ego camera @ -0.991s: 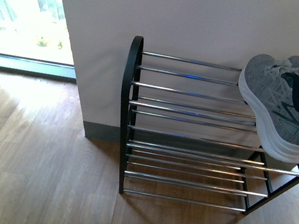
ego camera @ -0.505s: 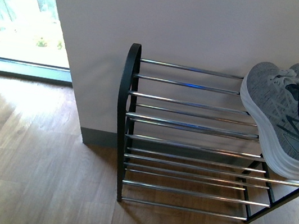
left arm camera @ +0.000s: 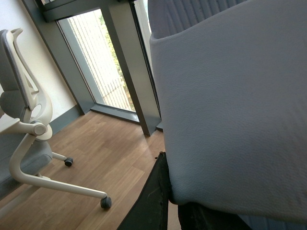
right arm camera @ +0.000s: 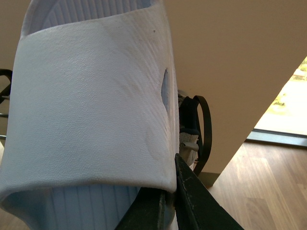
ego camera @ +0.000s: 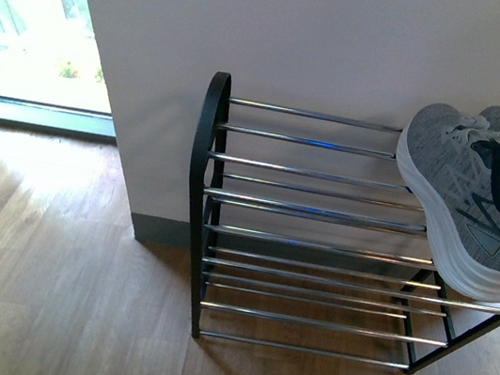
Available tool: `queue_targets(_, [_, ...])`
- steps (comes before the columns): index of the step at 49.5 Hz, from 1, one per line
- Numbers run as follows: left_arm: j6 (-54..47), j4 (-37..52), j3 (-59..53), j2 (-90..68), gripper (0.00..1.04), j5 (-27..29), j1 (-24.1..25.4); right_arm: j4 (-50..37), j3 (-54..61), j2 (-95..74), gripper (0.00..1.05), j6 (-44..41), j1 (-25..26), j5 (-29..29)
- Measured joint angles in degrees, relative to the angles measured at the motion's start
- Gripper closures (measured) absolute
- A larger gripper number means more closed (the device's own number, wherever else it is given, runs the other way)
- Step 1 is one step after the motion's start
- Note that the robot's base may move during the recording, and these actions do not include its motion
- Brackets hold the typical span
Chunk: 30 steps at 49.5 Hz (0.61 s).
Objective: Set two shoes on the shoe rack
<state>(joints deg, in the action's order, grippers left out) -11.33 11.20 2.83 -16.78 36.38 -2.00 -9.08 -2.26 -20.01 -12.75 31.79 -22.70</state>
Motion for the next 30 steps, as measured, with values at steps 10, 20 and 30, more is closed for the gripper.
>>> queue_targets(10, [0.0, 0.0, 0.0, 0.0, 1.02, -0.07, 0.0, -9.29, 0.52, -2.86, 1.03, 3.85, -1.68, -1.86])
queue_targets(20, [0.0, 0.0, 0.0, 0.0, 1.02, 0.02, 0.0, -17.97, -6.93, -16.33, 1.03, 6.82, -14.49, 10.95])
queue_targets(30, [0.0, 0.0, 0.0, 0.0, 1.02, -0.04, 0.0, -20.96, -20.35, -35.28, 1.03, 5.14, -29.73, 23.61])
